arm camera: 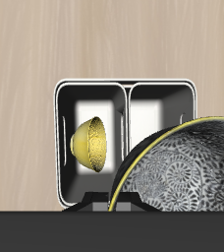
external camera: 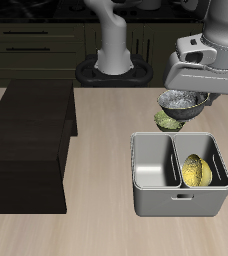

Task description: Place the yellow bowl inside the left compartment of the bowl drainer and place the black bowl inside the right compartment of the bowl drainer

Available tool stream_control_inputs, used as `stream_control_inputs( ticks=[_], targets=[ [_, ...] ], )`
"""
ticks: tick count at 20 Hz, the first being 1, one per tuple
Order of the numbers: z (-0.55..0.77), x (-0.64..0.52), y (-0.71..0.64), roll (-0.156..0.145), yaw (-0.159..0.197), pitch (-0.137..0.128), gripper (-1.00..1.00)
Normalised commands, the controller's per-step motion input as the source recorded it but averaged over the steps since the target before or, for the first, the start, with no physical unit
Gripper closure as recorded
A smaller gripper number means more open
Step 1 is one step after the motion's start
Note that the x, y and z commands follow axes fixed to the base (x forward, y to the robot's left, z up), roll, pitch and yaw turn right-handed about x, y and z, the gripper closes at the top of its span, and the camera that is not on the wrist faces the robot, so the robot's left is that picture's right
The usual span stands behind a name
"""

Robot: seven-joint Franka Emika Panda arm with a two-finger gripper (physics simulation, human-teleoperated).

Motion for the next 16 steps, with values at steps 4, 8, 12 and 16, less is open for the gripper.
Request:
stream_control_inputs(
  ticks=[4, 8, 12, 16],
  targets=[
    [-0.34, 0.13, -0.01, -0.013, -0.022, 0.05, 1.0],
    [-0.24, 0.08, -0.11, -0.01, -0.03, 0.024, 1.0],
    [-0.36, 0.16, -0.18, -0.027, -0.021, 0.048, 1.0],
    [-0.28, 0.08, -0.13, -0.024, -0.024, 0.042, 1.0]
  ],
)
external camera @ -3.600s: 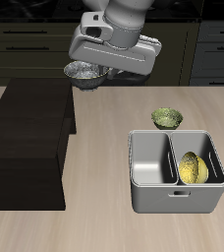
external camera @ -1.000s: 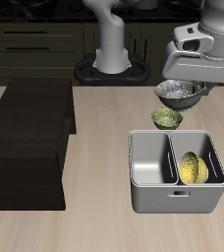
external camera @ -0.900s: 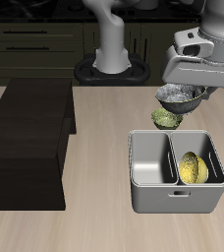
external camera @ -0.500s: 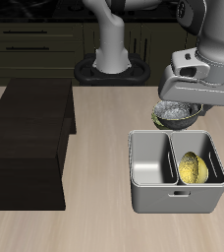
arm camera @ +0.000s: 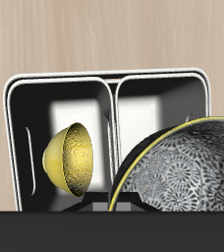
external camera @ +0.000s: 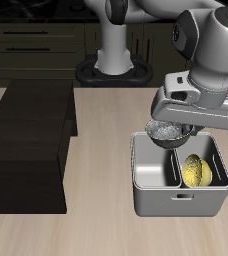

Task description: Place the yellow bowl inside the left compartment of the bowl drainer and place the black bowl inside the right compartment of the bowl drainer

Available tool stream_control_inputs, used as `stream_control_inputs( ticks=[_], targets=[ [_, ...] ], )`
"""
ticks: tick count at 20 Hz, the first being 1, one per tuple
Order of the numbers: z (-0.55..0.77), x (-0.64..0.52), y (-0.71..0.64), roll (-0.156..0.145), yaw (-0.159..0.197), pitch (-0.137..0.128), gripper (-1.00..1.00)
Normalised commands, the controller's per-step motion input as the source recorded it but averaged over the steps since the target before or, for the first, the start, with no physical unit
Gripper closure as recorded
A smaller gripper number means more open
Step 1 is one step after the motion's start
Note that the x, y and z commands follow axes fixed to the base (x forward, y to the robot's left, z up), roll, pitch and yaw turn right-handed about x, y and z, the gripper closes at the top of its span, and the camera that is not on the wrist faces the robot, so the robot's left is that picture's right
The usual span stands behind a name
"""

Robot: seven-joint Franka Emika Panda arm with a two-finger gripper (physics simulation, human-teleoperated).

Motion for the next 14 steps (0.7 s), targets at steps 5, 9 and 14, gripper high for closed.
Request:
stream_control_inputs(
  ticks=[5, 9, 14],
  targets=[
    [-0.16, 0.03, -0.08, -0.015, -0.013, 0.028, 1.0],
    [-0.19, 0.04, -0.12, -0.062, -0.018, 0.051, 1.0],
    [-0.13, -0.02, -0.01, -0.004, -0.004, 0.036, -1.0]
  ],
)
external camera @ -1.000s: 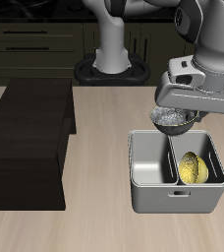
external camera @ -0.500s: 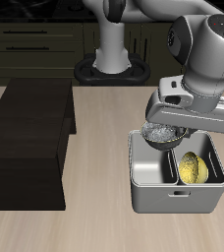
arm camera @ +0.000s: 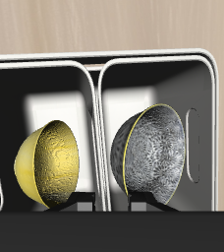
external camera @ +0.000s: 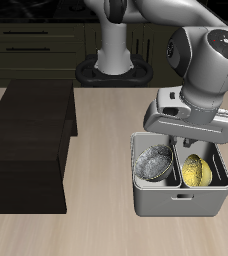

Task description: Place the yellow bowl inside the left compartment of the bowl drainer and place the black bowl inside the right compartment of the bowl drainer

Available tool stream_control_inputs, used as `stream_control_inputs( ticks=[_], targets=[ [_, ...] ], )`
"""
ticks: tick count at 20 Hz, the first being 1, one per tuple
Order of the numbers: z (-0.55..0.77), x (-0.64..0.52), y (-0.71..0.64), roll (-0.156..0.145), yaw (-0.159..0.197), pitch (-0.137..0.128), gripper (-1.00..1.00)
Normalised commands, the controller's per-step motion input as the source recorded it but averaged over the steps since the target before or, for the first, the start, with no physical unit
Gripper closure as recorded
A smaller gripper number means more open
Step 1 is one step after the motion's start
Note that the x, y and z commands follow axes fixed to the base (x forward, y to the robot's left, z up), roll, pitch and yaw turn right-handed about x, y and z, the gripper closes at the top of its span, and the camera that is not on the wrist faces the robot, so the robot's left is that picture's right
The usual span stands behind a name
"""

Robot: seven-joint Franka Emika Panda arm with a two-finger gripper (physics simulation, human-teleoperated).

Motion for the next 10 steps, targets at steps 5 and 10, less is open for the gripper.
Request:
stream_control_inputs(
  ticks=[5, 10],
  targets=[
    [-0.02, -0.06, 0.03, 0.007, -0.004, 0.005, -1.0],
    [0.03, -0.04, -0.02, 0.0, 0.003, -0.002, -1.0]
  ],
)
